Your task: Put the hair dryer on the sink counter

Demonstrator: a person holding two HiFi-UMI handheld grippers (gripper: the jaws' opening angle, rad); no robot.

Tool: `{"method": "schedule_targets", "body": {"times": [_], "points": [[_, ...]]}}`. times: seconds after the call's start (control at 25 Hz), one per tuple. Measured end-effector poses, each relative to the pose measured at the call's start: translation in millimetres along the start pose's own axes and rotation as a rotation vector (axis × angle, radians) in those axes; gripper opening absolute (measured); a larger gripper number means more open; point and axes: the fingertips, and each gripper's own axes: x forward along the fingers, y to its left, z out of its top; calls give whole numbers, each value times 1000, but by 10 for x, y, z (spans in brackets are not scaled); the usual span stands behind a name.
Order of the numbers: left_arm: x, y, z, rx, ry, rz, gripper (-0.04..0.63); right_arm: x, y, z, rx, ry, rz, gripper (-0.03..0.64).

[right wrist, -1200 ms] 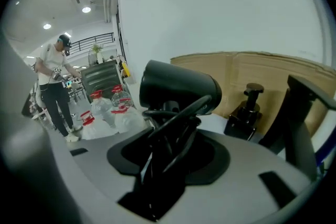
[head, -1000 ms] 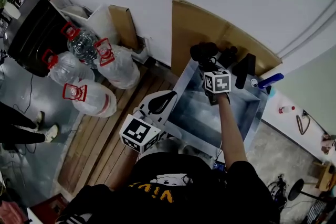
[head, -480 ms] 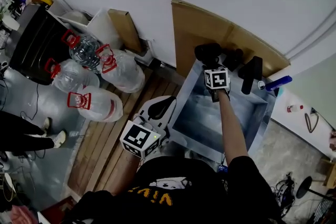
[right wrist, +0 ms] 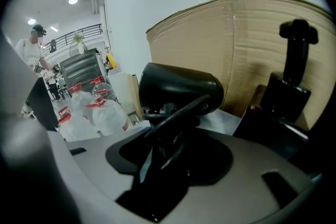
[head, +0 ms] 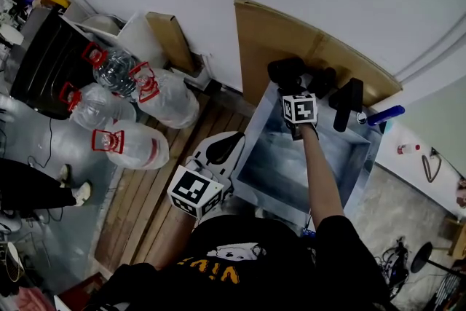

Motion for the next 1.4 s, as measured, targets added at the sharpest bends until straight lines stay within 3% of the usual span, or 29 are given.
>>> {"method": "schedule_targets", "body": {"times": [0.16, 0.4, 1.4], "points": [[21, -32, 10, -2, -4, -8, 12, -20, 75, -9, -18, 9, 27, 248], [15, 0, -26, -10, -2, 2, 11, -35, 178, -6, -86, 25, 29, 265], [4, -15, -32, -22, -17, -22, 11, -399, 237, -15, 23, -27, 0, 285]]}}
